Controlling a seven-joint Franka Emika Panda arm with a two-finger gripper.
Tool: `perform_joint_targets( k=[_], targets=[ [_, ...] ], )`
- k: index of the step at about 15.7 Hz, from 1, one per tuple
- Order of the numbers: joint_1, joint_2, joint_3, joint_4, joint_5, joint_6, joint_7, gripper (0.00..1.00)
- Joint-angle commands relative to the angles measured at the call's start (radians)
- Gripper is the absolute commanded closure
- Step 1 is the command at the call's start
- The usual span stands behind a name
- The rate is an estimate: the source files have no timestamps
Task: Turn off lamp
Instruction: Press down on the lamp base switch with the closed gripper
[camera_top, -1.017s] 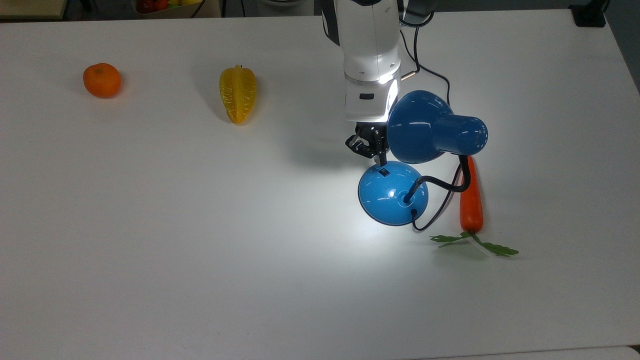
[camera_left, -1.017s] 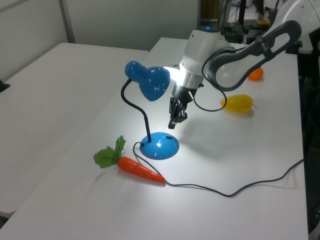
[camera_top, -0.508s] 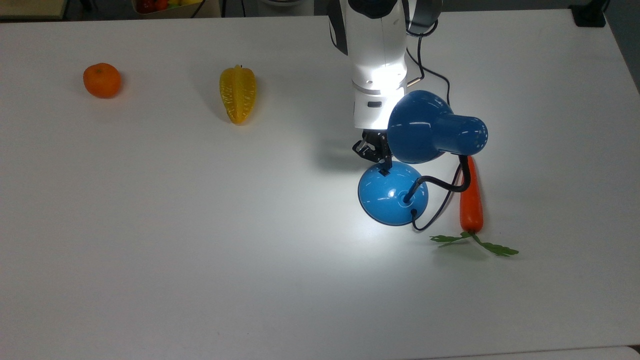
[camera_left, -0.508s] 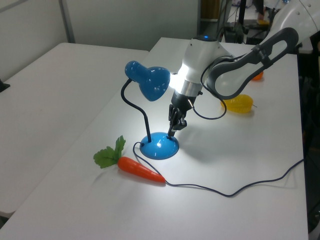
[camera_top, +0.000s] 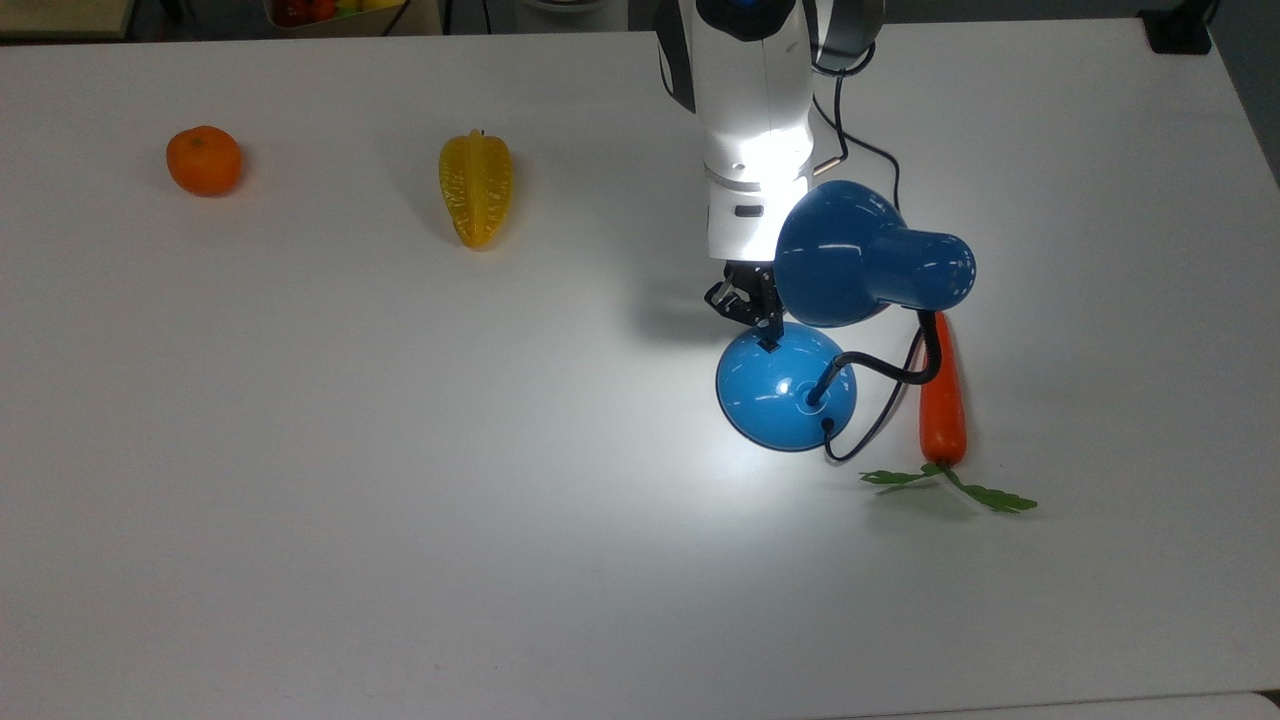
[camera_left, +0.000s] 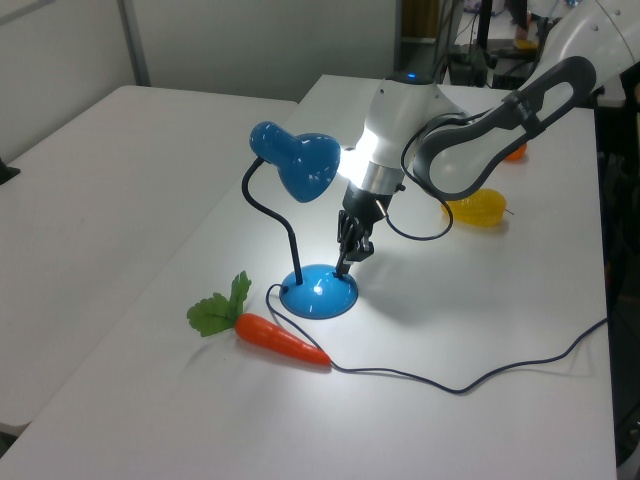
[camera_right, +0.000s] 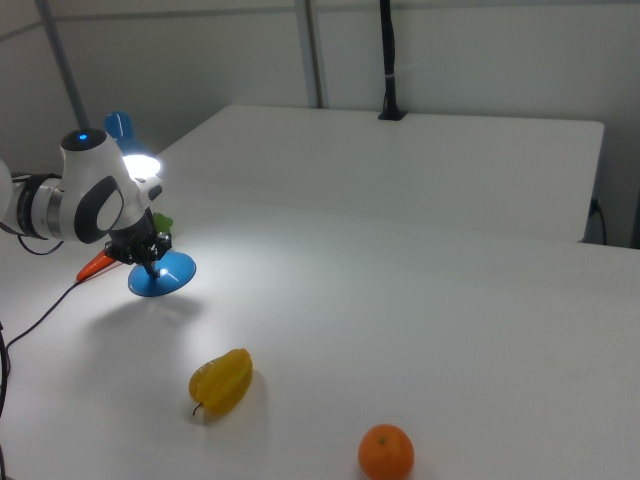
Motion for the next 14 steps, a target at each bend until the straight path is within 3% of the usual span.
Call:
perform_joint_targets(
  k=[1, 14],
  targets=[
    [0.009, 0.010, -0.002, -0.010, 0.020, 0.031, 0.007, 1.00],
    [0.004, 0.016, -0.002, -0.041, 0.019, 0.057, 0.007, 1.00]
  ],
)
